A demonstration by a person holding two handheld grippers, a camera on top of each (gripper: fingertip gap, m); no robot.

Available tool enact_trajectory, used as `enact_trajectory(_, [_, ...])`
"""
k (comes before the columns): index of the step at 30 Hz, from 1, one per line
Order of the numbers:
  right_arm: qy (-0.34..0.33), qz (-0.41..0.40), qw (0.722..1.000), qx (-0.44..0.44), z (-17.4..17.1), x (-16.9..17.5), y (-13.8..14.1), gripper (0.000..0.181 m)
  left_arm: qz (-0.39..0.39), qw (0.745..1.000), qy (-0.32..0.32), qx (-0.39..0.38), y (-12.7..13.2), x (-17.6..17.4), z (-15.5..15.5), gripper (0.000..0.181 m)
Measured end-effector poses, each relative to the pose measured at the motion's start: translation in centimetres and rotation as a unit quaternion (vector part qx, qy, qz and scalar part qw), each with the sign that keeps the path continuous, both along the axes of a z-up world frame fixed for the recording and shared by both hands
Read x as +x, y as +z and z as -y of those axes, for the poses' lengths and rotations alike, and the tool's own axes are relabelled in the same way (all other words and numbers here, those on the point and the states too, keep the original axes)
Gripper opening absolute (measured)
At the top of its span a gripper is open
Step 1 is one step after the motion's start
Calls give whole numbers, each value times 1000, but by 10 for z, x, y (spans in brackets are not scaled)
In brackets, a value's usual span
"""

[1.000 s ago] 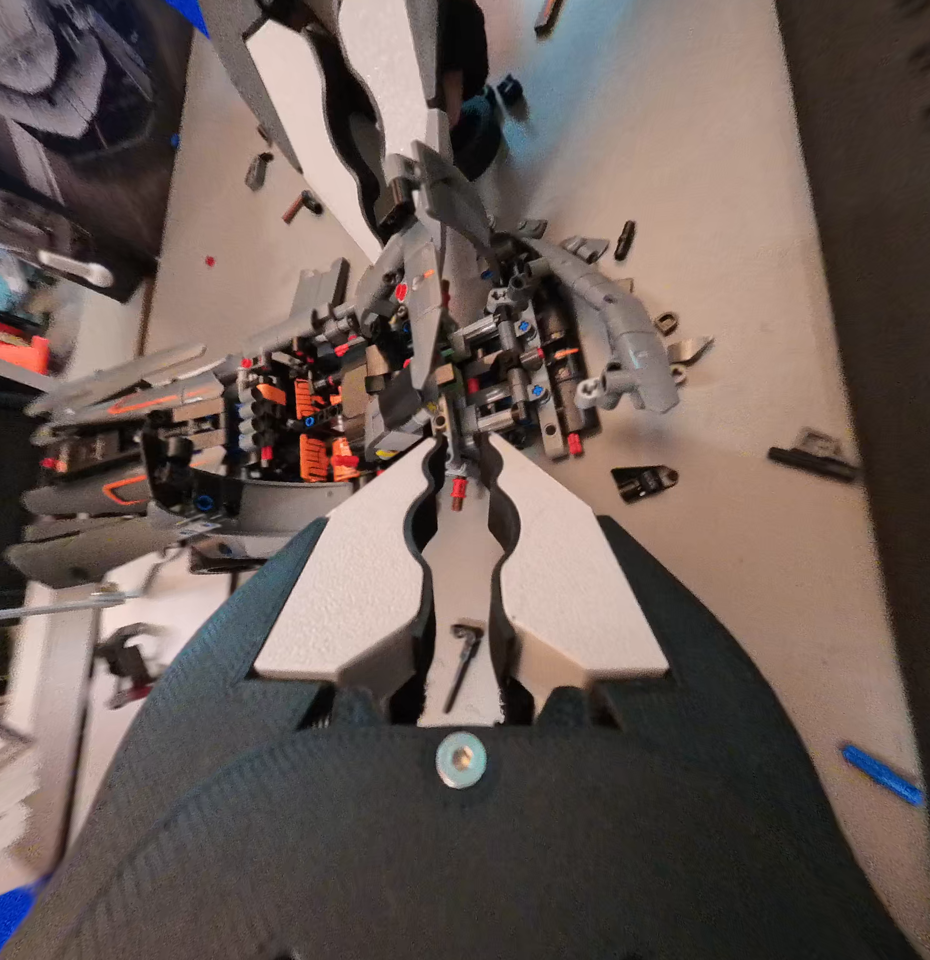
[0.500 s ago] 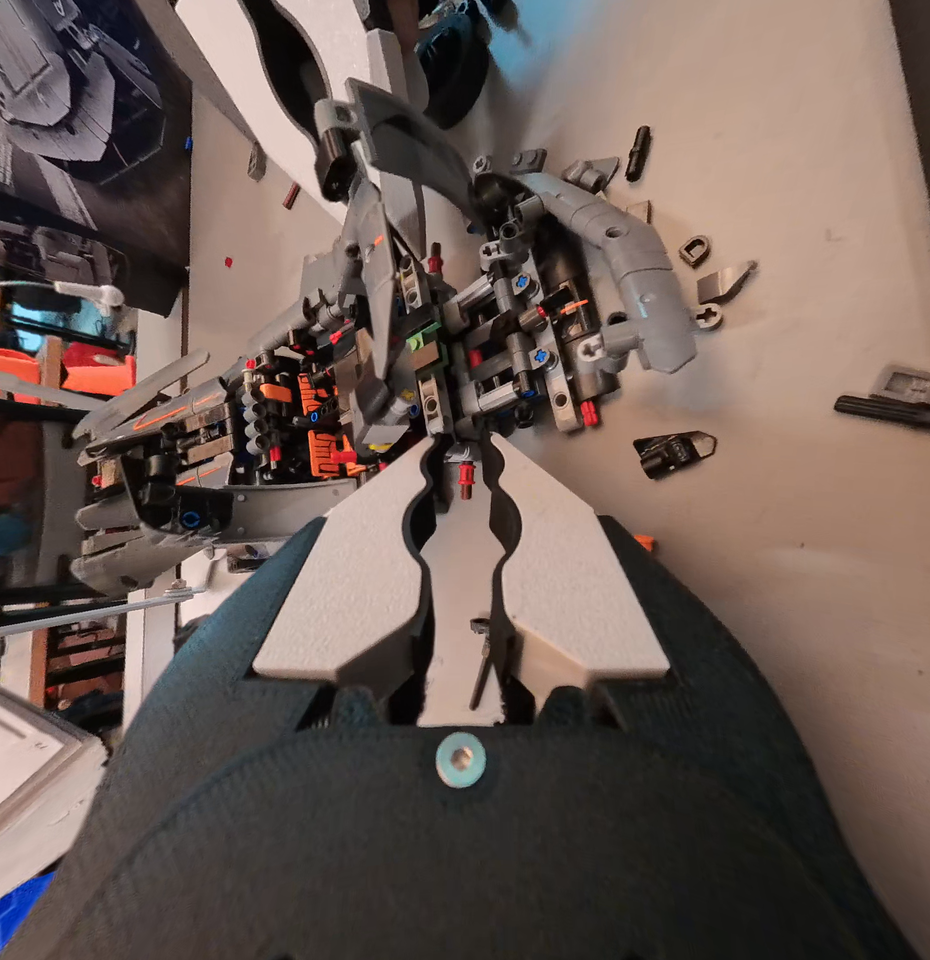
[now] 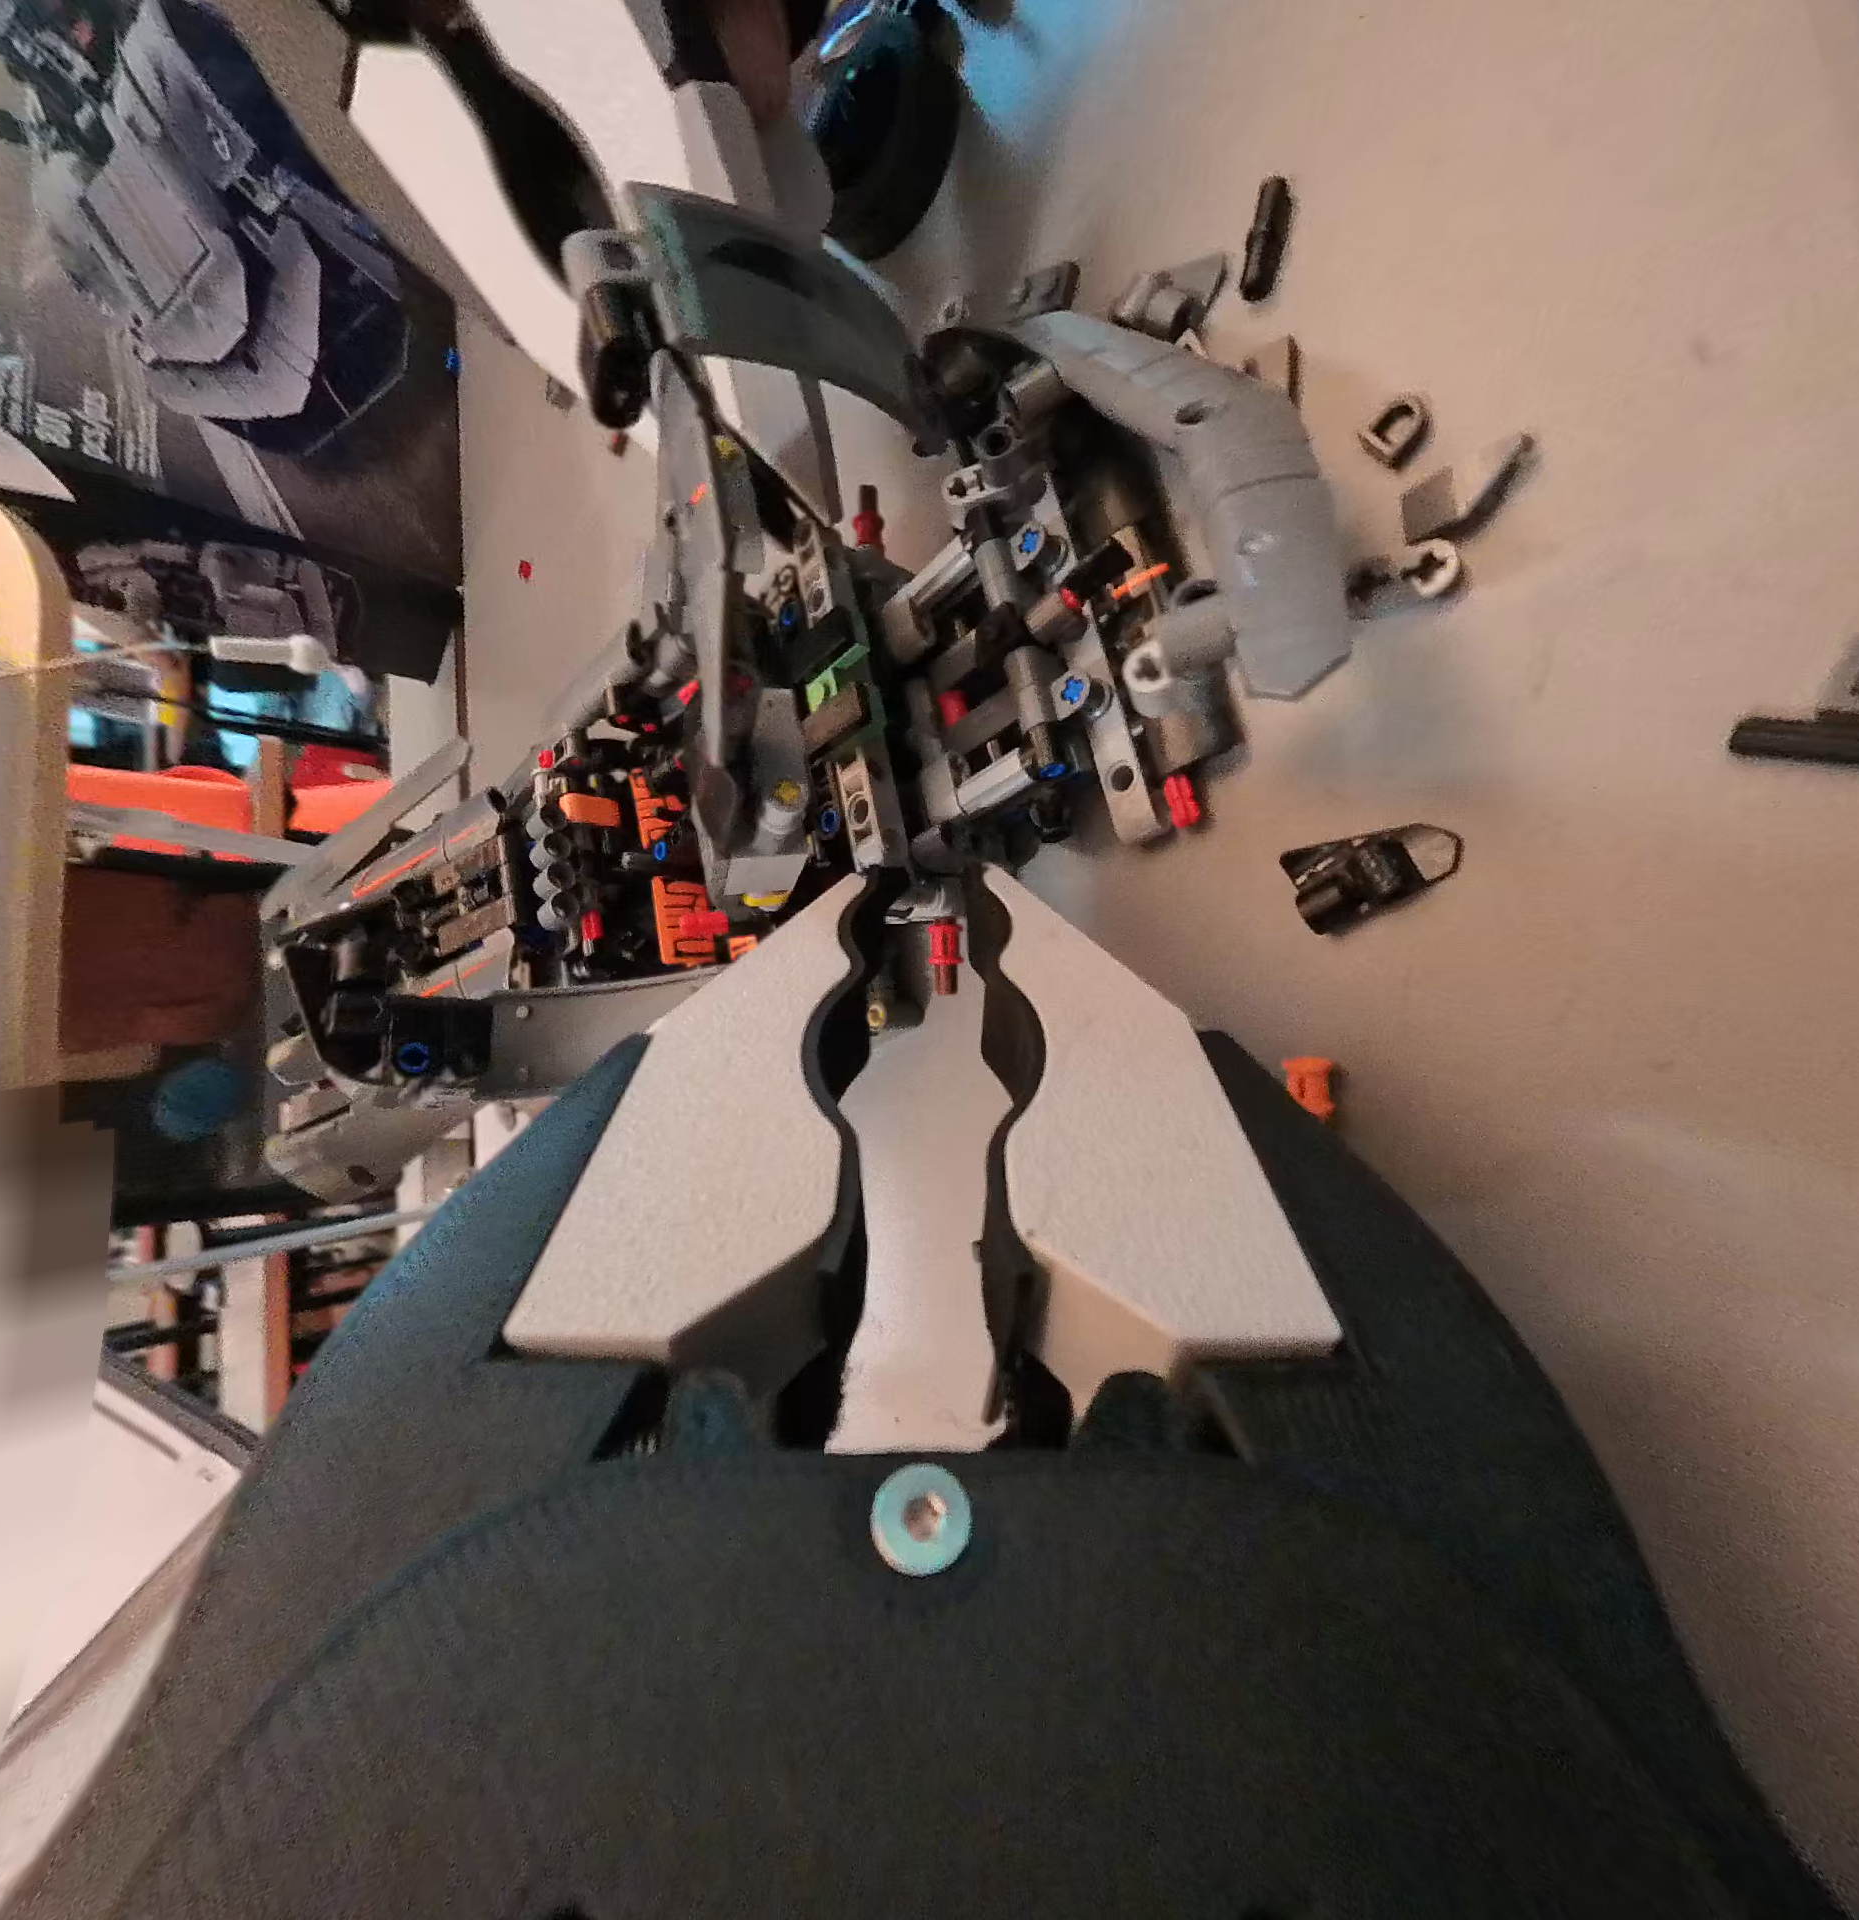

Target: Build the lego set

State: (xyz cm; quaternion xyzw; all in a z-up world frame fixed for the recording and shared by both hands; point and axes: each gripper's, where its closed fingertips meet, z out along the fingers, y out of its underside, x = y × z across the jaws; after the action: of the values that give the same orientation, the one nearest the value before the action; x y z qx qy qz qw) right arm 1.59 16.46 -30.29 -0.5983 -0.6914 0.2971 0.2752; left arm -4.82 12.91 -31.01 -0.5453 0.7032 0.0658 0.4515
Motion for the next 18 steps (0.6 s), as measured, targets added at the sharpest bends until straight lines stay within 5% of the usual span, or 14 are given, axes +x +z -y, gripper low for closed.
enact_trajectory(18, [4, -1, 1000, 6, 1, -2, 0, 4, -33, 997, -4, 71, -3, -4, -8, 16])
